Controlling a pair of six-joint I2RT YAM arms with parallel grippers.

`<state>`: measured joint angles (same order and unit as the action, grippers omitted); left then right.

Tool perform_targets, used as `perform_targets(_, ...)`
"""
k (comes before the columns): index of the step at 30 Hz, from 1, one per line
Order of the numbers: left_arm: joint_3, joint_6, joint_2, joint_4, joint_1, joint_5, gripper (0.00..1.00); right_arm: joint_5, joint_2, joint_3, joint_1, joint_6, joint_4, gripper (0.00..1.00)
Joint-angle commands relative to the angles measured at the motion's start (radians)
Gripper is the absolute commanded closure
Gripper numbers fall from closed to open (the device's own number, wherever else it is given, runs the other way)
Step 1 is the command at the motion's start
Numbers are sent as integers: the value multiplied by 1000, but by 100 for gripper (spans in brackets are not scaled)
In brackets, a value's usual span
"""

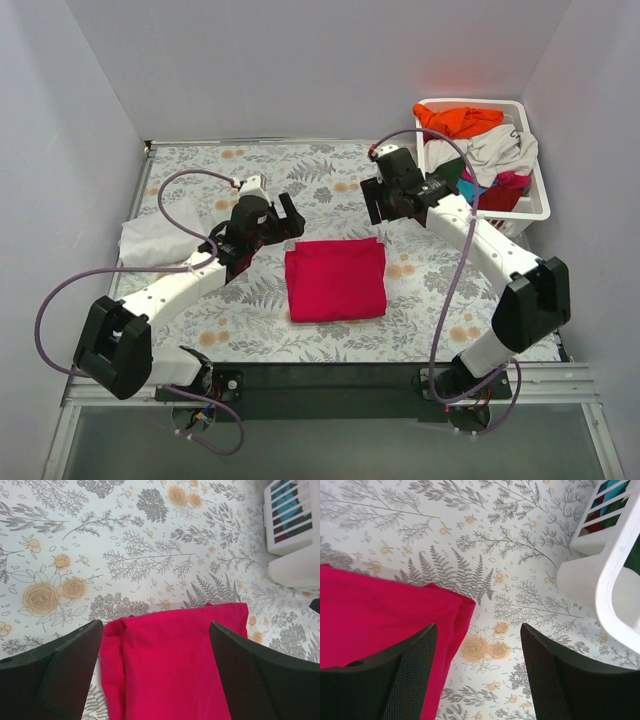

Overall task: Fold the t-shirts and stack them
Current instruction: Fold the tshirt, then neatly place the folded tshirt to the corner

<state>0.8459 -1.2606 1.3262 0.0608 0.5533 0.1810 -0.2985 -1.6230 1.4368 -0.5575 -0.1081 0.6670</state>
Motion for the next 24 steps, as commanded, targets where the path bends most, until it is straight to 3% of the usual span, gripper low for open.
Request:
perform_targets(1,-56,-6,-35,33,-1,-61,20,77,116,-96,-7,-34,-69,39)
perform_targets(11,-261,-105,-159,-21,-3,-187,17,324,268,-464,-61,-105,-322,41)
perform_targets(20,-363,-169,-167,-119,-3,-348,14,303,206,-564,-76,-142,-369,46)
perform_targets(24,-399,-189,-163,-136,-4,-354,12,236,160,-585,-79,-154,-369,57)
